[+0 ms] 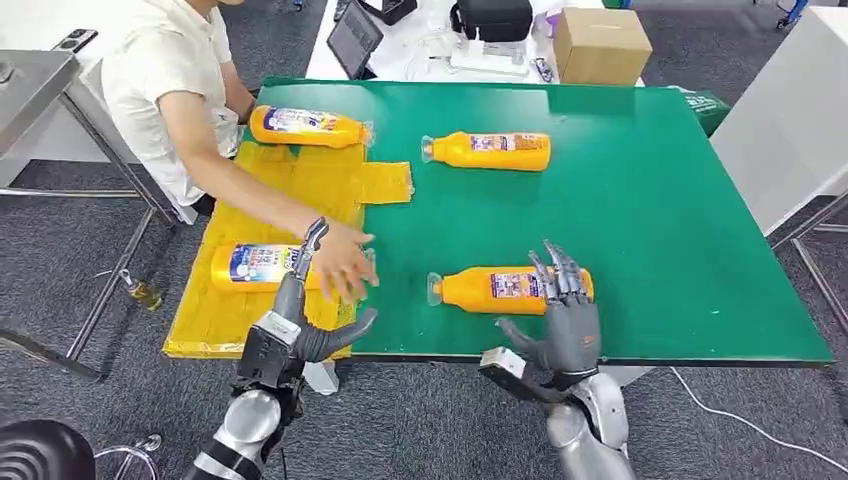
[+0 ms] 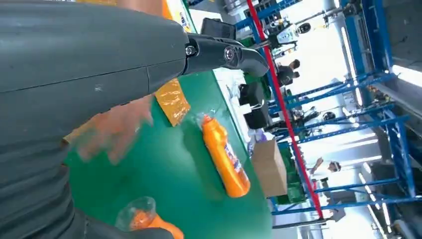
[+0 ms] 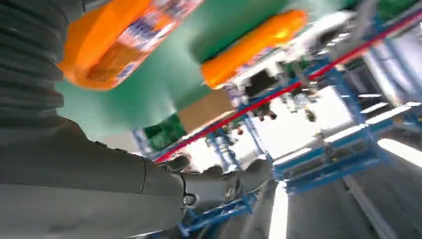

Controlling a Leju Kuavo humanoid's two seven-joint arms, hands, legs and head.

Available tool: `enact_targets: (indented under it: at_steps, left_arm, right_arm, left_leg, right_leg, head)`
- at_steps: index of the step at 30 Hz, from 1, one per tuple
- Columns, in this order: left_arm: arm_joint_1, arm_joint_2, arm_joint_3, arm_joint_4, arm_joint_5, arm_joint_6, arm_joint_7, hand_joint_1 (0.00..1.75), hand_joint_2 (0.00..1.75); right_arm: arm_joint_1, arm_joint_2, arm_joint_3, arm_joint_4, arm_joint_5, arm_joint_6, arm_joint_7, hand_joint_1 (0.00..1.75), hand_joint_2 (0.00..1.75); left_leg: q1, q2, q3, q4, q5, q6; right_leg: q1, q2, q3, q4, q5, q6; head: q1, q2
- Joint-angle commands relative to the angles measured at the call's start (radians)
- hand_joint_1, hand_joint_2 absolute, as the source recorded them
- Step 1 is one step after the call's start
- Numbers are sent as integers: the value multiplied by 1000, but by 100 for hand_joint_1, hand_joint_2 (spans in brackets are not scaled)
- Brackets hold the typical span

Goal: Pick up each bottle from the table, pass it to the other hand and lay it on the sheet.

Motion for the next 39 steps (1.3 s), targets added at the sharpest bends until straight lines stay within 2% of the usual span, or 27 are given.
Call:
enact_targets:
  at_steps: [1,2,6,9,10,11,15,16,17,25,29,30,31,33,34,35,36,39]
  left_arm:
    - [-3,5,-62,-5,4,1,-3,0,175]
    - [0,6,-71,-13,3,0,-4,0,175]
    - [11,19,-111,-35,-3,-11,-7,0,175]
    - [2,19,-115,-27,3,-13,-2,0,175]
    - [1,20,-117,-27,5,-15,-1,0,175]
    - [0,20,-117,-27,5,-16,0,0,175]
    - [-12,18,-126,-15,14,-35,11,0,175]
    - [-13,18,-128,-13,16,-37,12,0,175]
    - [-13,18,-128,-13,16,-37,12,0,175]
    - [-21,16,-133,-8,23,-49,16,0,175]
    - [-34,7,-141,7,33,-62,19,0,175]
    - [-36,5,-142,9,33,-63,19,0,175]
    - [-36,5,-142,9,33,-63,19,0,175]
    - [-43,3,-148,16,41,-71,21,0,175]
    - [-44,2,-149,17,42,-73,21,0,175]
    - [-46,1,-151,18,42,-74,21,0,175]
    - [-47,1,-152,18,44,-75,21,0,175]
    - [-51,2,-154,16,45,-78,21,0,175]
  right_arm:
    - [-129,-92,-78,263,158,3,110,0,175]
    - [-145,-110,-61,295,153,3,120,0,175]
    - [-212,-170,29,417,169,3,149,0,175]
    - [-265,-183,95,515,151,28,207,0,175]
    - [-276,-186,109,534,146,35,223,0,175]
    - [-282,-187,117,544,149,37,233,0,175]
    - [-318,-189,149,632,128,95,269,0,175]
    - [-321,-188,153,639,126,91,271,0,175]
    - [-321,-188,153,639,126,91,271,0,175]
    - [-334,-189,170,665,122,112,274,0,175]
    - [-358,-173,197,699,123,132,269,0,175]
    - [-361,-170,200,704,121,140,269,0,175]
    - [-361,-170,200,704,121,140,269,0,175]
    - [-374,-170,228,729,135,164,279,0,175]
    - [-378,-174,240,733,140,175,278,5,175]
    - [-383,-179,255,737,150,180,286,147,175]
    - [-389,-183,266,743,156,196,290,175,175]
    - [-404,-203,313,751,191,204,321,175,175]
  left_leg:
    - [-1,2,9,-2,-3,3]
    - [0,2,4,-1,-1,1]
    - [-1,1,3,-1,-1,2]
    - [0,3,6,-1,-2,3]
    - [-1,3,3,-1,-1,2]
    - [0,5,7,-1,-2,2]
    - [0,1,3,-1,0,1]
    - [0,3,8,-1,-2,2]
    - [0,1,3,-1,-1,1]
    - [0,1,7,-1,-2,3]
    - [0,2,5,-1,-1,2]
    - [0,3,9,-1,-2,3]
    - [0,2,4,0,0,1]
    - [0,1,4,-1,0,1]
    - [0,1,6,-1,-1,2]
    - [0,2,8,-1,-1,2]
    - [0,1,5,-1,0,2]
    - [0,1,7,-1,-1,2]
  right_leg:
    - [1,-1,9,-3,-2,-4]
    - [0,1,3,-1,0,-2]
    - [0,0,3,-1,0,-1]
    - [1,2,6,-2,-1,-2]
    - [0,2,3,-1,0,-1]
    - [1,3,6,-2,0,-3]
    - [0,0,3,-1,0,-2]
    - [1,0,8,-1,-1,-4]
    - [1,0,3,-1,0,-2]
    - [1,-1,7,-1,-1,-3]
    - [1,0,4,-1,0,-3]
    - [1,0,8,-2,-1,-5]
    - [1,0,3,-1,0,-2]
    - [1,0,4,-1,0,-2]
    - [1,-1,5,-1,0,-2]
    - [1,-1,7,-2,-1,-3]
    - [1,-1,5,-1,0,-2]
    - [1,-1,6,-2,0,-3]
  head:
    - [0,0]
    - [0,0]
    - [-1,0]
    - [-1,0]
    - [0,0]
    - [0,0]
    - [0,0]
    - [-1,0]
    - [-1,0]
    - [0,0]
    - [0,0]
    - [0,0]
    - [0,0]
    - [0,0]
    - [0,0]
    - [-1,0]
    - [0,0]
    - [0,0]
